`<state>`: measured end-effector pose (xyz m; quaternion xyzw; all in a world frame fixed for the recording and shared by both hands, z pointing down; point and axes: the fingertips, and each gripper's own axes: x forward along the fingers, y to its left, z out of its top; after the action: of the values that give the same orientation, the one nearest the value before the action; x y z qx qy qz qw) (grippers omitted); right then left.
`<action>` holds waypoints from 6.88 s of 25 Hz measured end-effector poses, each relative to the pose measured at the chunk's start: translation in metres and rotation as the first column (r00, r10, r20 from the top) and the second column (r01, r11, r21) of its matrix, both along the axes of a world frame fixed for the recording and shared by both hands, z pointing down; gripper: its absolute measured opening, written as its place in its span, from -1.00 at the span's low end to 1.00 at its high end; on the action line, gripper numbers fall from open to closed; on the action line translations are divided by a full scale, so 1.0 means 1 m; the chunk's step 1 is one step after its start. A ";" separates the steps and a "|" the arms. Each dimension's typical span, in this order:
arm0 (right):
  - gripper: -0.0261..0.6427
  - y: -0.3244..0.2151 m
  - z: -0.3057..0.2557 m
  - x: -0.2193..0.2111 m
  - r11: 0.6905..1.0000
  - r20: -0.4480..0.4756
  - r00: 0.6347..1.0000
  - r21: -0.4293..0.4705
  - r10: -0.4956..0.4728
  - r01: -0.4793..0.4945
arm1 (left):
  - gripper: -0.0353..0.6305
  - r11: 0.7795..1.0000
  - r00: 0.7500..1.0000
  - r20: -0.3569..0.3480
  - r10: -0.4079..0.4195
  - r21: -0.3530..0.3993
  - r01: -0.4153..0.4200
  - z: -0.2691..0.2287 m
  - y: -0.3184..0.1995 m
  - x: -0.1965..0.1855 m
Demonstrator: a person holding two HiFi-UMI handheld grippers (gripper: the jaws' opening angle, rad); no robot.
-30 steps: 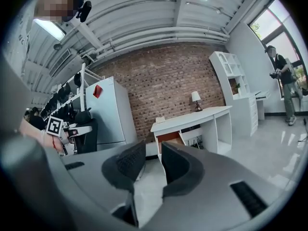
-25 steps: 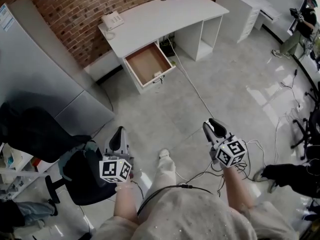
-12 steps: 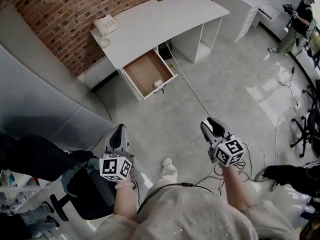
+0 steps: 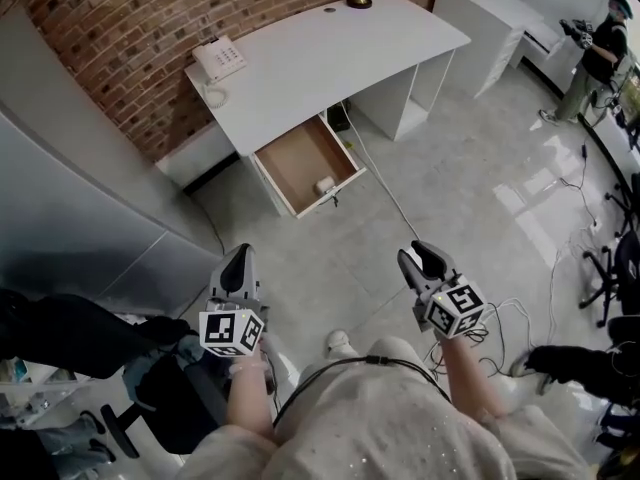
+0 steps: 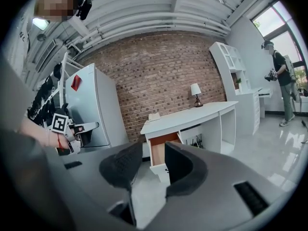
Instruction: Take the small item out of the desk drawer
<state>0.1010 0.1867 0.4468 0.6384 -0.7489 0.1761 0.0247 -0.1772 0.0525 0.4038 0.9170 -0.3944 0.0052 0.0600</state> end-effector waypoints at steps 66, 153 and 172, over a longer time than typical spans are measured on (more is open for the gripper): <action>-0.41 -0.349 0.242 0.016 0.538 -0.050 0.587 -0.470 -0.808 0.700 | -0.88 0.897 0.937 0.073 -0.343 -0.271 0.349 0.180 -0.204 0.116; -0.47 -0.377 0.360 -0.024 0.118 -0.208 -0.090 -0.807 -0.974 0.579 | -0.88 0.906 0.935 0.037 -0.353 -0.237 0.351 0.248 -0.245 0.118; -0.47 -0.371 0.241 -0.025 0.384 -0.222 0.316 -0.607 -0.923 0.696 | -0.88 0.908 0.938 0.070 -0.339 -0.235 0.346 0.182 -0.238 0.112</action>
<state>0.0764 -0.1846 0.6882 0.1584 -0.8738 0.1026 0.4482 -0.0655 -0.1851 0.5859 0.8190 -0.5463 0.0554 0.1665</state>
